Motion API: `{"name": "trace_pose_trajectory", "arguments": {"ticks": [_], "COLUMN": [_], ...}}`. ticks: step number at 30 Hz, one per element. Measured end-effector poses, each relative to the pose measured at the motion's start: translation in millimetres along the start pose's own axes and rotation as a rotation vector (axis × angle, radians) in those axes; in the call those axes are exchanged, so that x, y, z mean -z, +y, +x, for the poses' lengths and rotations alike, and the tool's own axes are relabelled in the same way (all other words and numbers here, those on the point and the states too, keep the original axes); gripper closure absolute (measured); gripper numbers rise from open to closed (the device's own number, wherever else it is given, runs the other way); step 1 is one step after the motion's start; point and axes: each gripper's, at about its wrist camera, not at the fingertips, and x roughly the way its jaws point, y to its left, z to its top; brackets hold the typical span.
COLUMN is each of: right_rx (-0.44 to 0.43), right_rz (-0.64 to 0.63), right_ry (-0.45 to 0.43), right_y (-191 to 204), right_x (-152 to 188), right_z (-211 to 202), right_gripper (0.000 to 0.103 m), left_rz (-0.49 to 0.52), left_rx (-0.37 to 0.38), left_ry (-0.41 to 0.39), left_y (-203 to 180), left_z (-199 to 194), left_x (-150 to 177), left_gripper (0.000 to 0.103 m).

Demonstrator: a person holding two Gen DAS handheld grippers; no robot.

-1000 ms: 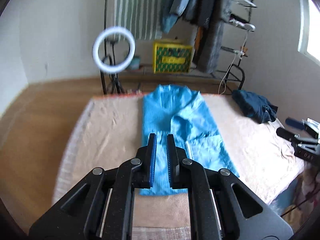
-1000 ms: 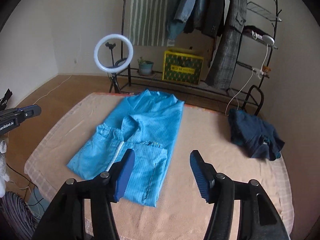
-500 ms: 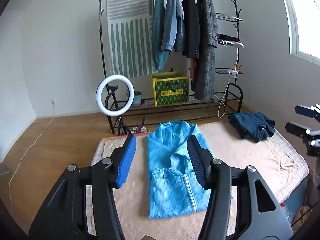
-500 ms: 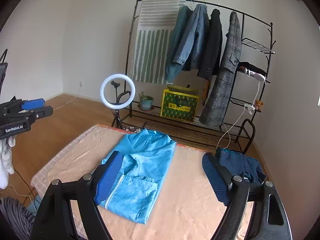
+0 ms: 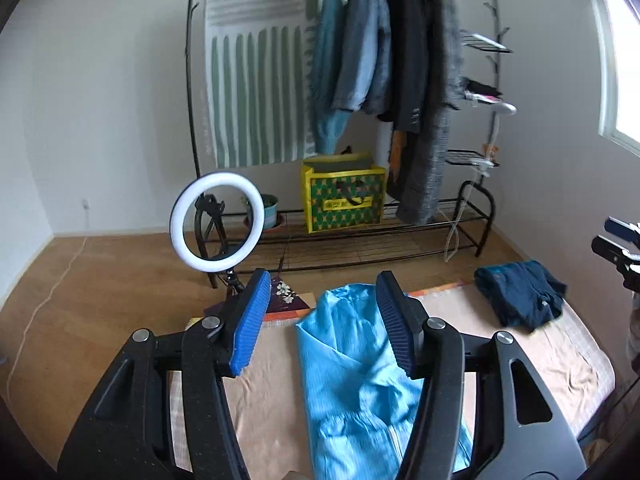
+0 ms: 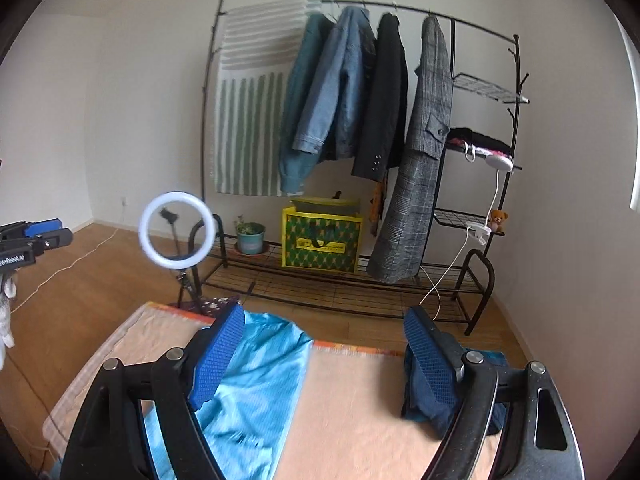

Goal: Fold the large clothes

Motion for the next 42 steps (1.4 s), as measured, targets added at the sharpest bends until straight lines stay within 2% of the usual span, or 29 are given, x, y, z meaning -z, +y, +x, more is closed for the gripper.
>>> {"name": "trace_pose_trajectory", "arguments": {"ticks": [6, 15, 18, 22, 25, 27, 29, 33, 36, 38, 40, 41, 42], "right_rx": [-0.1, -0.241, -0.286, -0.364, -0.433, -0.452, -0.461, -0.485, -0.504, -0.503, -0.509, -0.512, -0.521], "right_rz": [0.105, 0.19, 0.219, 0.283, 0.314, 0.301, 0.298, 0.289, 0.248, 0.241, 0.23, 0.224, 0.209], "right_ry": [0.127, 0.348, 0.413, 0.464, 0.498, 0.51, 0.527, 0.56, 0.552, 0.55, 0.56, 0.563, 0.554], "right_y": [-21, -28, -26, -25, -23, -19, -13, 0, 11, 17, 23, 27, 30], "right_x": [23, 103, 124, 149, 162, 166, 170, 173, 169, 167, 165, 164, 163], "right_z": [111, 289, 344, 405, 439, 456, 471, 495, 502, 507, 514, 516, 516], "right_gripper": [0.029, 0.034, 0.038, 0.038, 0.038, 0.038, 0.038, 0.037, 0.038, 0.043, 0.064, 0.067, 0.075], "left_rz": [-0.04, -0.091, -0.151, -0.226, -0.239, -0.254, -0.258, -0.278, -0.31, -0.292, -0.281, -0.276, -0.268], "left_rx": [0.087, 0.199, 0.251, 0.307, 0.327, 0.347, 0.326, 0.316, 0.331, 0.332, 0.345, 0.343, 0.333], "left_ry": [0.139, 0.343, 0.398, 0.469, 0.492, 0.537, 0.569, 0.591, 0.607, 0.609, 0.599, 0.597, 0.595], "left_y": [14, 32, 36, 39, 38, 35, 34, 33, 34, 30, 26, 25, 23], "left_z": [111, 309, 366, 433, 464, 490, 511, 529, 544, 548, 550, 550, 551], "left_x": [18, 83, 103, 116, 115, 118, 122, 130, 136, 137, 138, 137, 137], "left_gripper": [0.046, 0.046, 0.046, 0.046, 0.046, 0.046, 0.046, 0.046, 0.047, 0.047, 0.055, 0.071, 0.085]}}
